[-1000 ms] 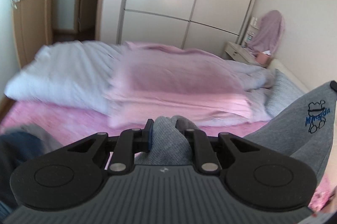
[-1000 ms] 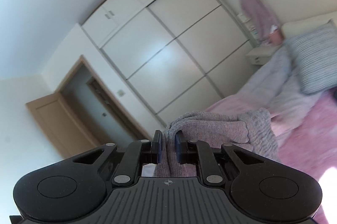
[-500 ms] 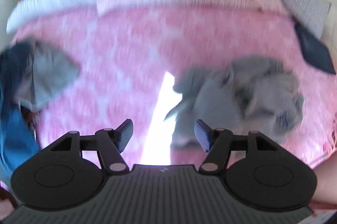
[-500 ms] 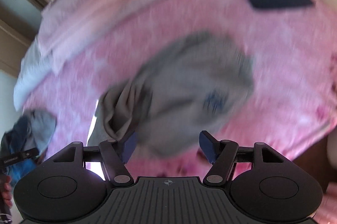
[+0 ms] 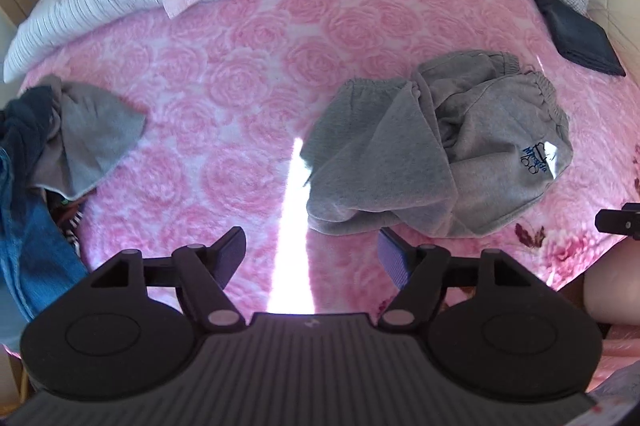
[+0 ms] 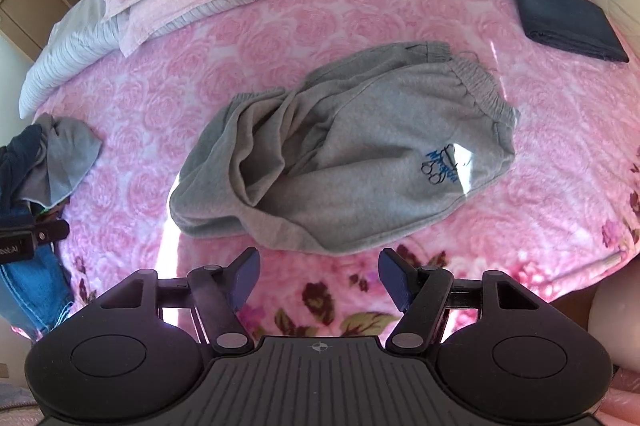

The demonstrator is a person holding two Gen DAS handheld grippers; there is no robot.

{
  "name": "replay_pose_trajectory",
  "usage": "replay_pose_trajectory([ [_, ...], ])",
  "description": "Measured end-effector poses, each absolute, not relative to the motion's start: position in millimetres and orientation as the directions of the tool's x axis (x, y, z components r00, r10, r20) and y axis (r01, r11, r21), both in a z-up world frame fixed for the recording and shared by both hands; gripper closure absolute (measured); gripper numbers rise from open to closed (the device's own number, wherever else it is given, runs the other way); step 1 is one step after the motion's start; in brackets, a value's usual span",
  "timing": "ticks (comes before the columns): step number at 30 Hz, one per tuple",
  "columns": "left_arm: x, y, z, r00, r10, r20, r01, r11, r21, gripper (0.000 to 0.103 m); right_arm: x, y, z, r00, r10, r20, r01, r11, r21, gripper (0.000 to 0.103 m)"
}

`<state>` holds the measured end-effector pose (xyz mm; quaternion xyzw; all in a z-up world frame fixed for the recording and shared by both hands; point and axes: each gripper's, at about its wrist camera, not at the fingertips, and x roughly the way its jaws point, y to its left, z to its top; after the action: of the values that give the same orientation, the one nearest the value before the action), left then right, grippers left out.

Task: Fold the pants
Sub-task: 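Lay the grey sweatpants on open bed space and open both grippers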

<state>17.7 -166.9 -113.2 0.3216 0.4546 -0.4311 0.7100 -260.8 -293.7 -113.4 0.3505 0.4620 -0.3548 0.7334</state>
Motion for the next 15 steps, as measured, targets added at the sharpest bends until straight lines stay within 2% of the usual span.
replay_pose_trajectory([
  [15,-6,-154,-101,0.260,-0.338,-0.905,0.892,0.442,0.092,0.034,-265,-303,-119,0.344,-0.168,-0.924,0.802,0.565,0.196,0.040],
])
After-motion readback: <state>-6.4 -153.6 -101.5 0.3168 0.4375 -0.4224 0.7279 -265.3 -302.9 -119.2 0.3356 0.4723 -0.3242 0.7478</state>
